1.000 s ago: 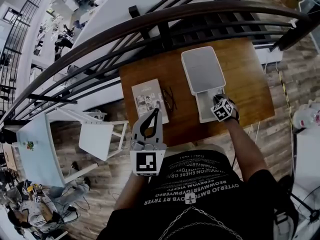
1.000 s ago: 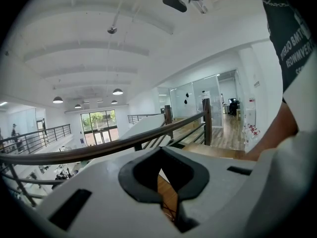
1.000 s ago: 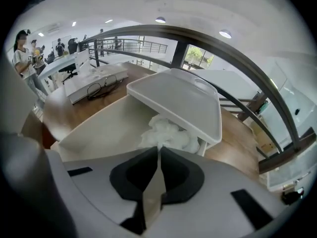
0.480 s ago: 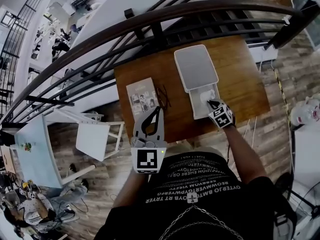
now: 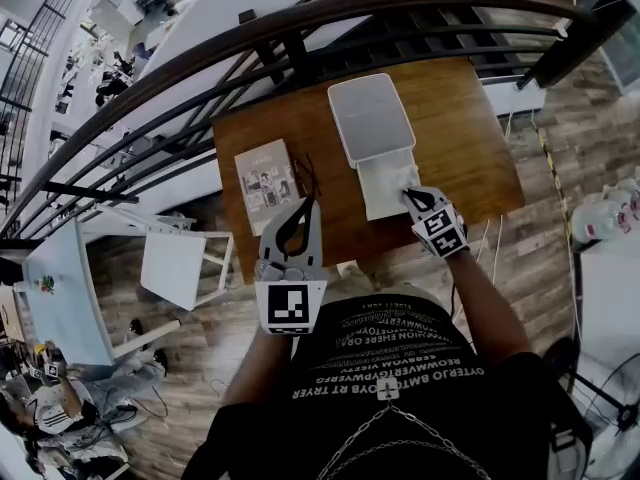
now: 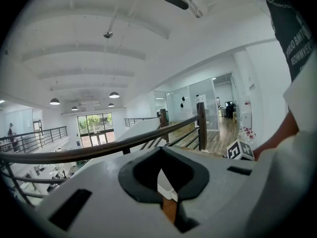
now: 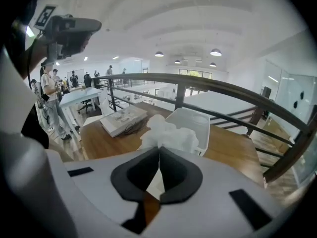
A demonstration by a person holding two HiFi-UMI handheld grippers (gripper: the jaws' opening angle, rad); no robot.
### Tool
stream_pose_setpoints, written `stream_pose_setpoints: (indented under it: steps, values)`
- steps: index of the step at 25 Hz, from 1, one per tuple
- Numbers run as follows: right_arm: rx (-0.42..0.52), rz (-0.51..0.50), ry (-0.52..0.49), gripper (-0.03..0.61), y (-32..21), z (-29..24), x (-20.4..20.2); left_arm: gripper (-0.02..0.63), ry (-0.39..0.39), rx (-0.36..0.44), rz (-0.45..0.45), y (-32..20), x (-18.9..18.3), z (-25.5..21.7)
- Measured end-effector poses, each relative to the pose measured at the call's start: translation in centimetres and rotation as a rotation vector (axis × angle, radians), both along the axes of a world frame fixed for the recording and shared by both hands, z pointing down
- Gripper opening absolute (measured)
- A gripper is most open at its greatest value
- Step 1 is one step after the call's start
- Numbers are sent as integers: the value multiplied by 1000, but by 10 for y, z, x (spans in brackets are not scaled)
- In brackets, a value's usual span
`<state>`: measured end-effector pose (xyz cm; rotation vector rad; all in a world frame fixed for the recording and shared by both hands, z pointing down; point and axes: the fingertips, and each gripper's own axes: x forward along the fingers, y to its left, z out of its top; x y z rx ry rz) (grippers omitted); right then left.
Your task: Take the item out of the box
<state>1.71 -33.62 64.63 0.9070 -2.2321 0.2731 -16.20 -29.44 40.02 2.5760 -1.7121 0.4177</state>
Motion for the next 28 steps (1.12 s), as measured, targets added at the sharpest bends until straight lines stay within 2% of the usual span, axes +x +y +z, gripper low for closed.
stream_pose_setpoints:
  steps: [10,28]
  values:
    - [126,-37,-124,2,29,-101,15,6,4,25,-17,24,36,-14]
    - [373,-153,-270,-2,99,-264,49,6,8,100,-65,86,91,-40]
